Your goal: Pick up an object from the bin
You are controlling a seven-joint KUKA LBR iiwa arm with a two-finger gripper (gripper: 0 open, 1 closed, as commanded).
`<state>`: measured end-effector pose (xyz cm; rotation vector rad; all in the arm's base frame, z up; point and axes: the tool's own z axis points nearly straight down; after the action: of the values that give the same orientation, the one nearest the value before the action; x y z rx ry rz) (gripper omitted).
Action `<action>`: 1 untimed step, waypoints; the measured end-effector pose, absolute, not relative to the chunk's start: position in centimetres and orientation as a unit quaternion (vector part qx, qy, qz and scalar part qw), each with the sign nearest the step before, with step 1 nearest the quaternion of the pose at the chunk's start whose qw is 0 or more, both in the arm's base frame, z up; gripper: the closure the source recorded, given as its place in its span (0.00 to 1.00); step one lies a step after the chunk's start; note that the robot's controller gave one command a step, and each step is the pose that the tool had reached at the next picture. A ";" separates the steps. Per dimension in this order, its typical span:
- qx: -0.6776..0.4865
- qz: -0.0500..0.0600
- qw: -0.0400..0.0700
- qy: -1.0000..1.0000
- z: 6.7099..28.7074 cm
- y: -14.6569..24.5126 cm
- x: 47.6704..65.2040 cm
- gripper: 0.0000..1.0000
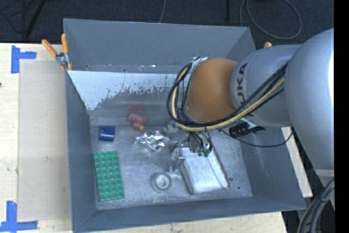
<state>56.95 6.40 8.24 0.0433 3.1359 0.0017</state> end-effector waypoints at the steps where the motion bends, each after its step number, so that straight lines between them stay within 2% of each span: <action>1: -0.011 -0.001 0.002 1.000 7.5 11.0 61.2 0.00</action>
Offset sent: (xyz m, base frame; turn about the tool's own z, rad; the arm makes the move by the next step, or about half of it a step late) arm 0.0387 0.0460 -0.0124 -0.0456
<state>61.19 11.03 7.46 -0.0337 3.1364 -0.0036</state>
